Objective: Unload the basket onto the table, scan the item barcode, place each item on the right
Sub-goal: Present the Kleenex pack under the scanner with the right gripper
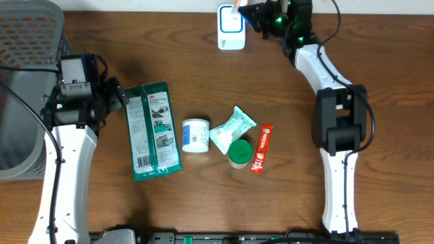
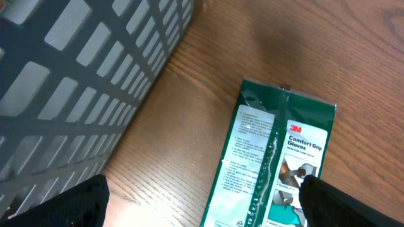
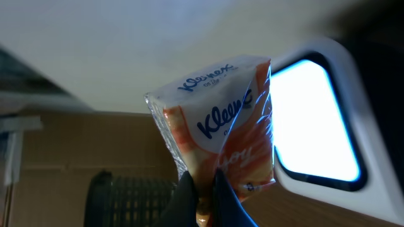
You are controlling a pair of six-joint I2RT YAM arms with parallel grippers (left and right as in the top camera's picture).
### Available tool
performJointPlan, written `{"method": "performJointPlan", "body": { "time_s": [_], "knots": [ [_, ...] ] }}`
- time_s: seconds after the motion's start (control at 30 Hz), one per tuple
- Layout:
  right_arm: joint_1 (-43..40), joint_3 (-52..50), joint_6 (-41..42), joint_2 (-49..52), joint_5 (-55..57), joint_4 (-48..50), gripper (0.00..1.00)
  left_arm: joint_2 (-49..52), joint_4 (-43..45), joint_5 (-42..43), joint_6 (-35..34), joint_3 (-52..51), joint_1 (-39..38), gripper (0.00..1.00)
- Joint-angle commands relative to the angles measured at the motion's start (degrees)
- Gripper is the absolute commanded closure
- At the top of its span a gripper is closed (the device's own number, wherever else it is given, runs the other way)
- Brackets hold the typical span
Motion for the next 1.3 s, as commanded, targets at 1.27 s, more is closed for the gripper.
{"method": "performJointPlan", "body": {
  "time_s": [1.27],
  "knots": [
    [2.6,0.4,6.6,5.7,1.2,7.1,0.99,-0.1,-0.1,-0.6,-0.1,1.2,0.2,0.04]
  ]
}}
